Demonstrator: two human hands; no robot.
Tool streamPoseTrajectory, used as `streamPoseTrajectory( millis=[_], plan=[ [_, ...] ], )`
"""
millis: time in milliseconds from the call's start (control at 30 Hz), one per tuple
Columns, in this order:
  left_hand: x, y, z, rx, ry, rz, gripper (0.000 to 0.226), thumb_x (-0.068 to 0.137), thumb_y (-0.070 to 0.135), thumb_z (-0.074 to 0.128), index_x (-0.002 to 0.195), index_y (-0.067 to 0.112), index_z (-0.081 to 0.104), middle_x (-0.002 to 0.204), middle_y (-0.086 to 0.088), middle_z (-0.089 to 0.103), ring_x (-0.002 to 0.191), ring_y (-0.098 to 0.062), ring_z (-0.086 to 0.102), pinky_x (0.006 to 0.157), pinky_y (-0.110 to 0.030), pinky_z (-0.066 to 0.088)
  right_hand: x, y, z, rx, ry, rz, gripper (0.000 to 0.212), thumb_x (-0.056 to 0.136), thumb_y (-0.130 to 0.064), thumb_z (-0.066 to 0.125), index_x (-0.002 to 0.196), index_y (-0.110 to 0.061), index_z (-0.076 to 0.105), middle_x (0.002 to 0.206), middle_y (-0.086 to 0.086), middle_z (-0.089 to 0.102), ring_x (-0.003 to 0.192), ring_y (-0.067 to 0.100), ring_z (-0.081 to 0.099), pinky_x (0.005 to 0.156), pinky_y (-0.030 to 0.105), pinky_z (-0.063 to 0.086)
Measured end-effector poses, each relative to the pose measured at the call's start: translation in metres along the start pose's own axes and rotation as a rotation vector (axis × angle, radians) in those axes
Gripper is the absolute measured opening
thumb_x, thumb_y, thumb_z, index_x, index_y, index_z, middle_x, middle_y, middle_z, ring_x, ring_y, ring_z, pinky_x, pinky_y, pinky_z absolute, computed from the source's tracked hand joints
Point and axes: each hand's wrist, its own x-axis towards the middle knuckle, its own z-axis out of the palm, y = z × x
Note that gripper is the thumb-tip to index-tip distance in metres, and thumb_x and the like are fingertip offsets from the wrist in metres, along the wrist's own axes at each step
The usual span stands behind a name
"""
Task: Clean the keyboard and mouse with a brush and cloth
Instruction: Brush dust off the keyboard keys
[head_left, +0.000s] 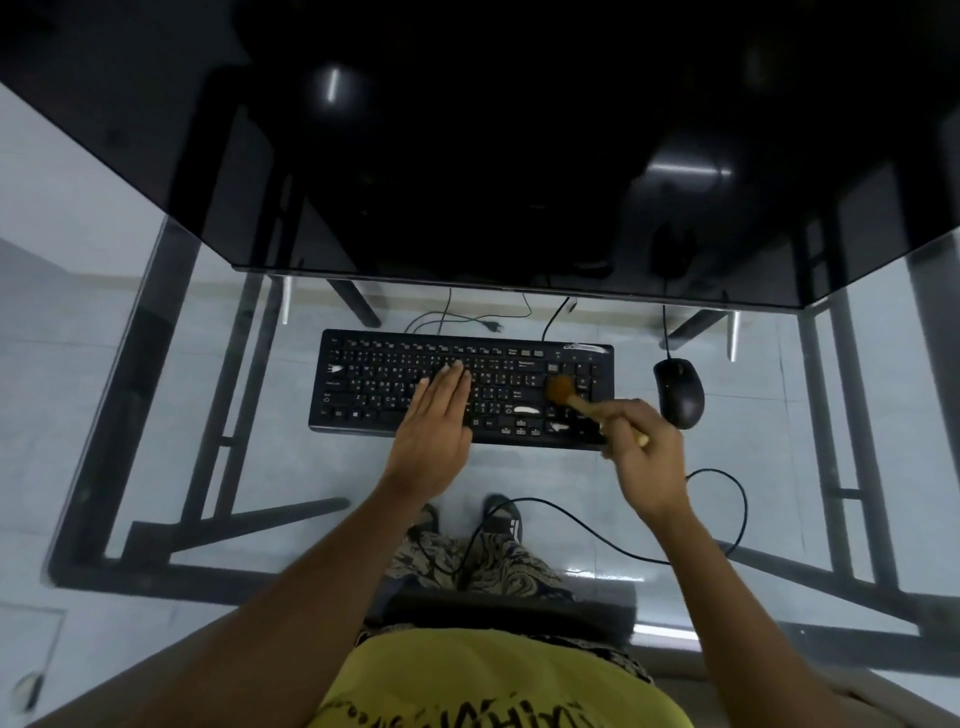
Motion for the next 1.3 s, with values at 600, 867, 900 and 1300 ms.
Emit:
streamPoseTrajectory(
  millis=[600,867,900,1300],
  plan=[
    [-0.002,0.003,0.000,0.021,-0.026,0.028,0.060,0.090,0.022,0.022,0.145,-0.001,0.031,0.152,-0.017,0.030,0.142,-0.027,0.027,0.118,-0.041,0.010,0.010,0.000,-0.019,-0.143,-0.039,0.029,0.024,0.092,-0.012,0.047,0.089,-0.020,0.069,0.081,-0.011,0.064,0.069,0.009,0.061,0.061,0.027,0.050],
    [0.001,0.005,0.004,0.027,-0.071,0.060,0.064,0.090,0.028,0.013,0.147,0.001,0.025,0.156,-0.015,0.022,0.145,-0.025,0.017,0.120,-0.041,0.010,0.016,-0.001,-0.031,-0.127,-0.047,0.064,0.026,0.092,-0.007,0.047,0.086,-0.016,0.070,0.079,-0.003,0.066,0.069,0.019,0.060,0.060,0.032,0.050],
    [0.002,0.005,0.004,0.031,-0.075,0.062,0.065,0.089,0.029,0.012,0.147,0.002,0.025,0.156,-0.015,0.022,0.146,-0.025,0.016,0.120,-0.042,0.009,0.016,0.000,-0.030,-0.152,-0.026,0.074,0.027,0.092,-0.007,0.047,0.086,-0.018,0.070,0.077,-0.001,0.066,0.065,0.020,0.058,0.056,0.032,0.046],
    [-0.011,0.014,0.010,0.060,-0.117,0.098,0.057,0.090,0.021,0.025,0.139,-0.002,0.040,0.147,-0.019,0.039,0.138,-0.032,0.035,0.115,-0.047,0.024,0.016,0.006,-0.033,-0.225,0.162,-0.017,0.022,0.097,-0.018,0.048,0.101,-0.019,0.070,0.089,0.004,0.062,0.069,0.006,0.052,0.060,0.019,0.037]
  ],
)
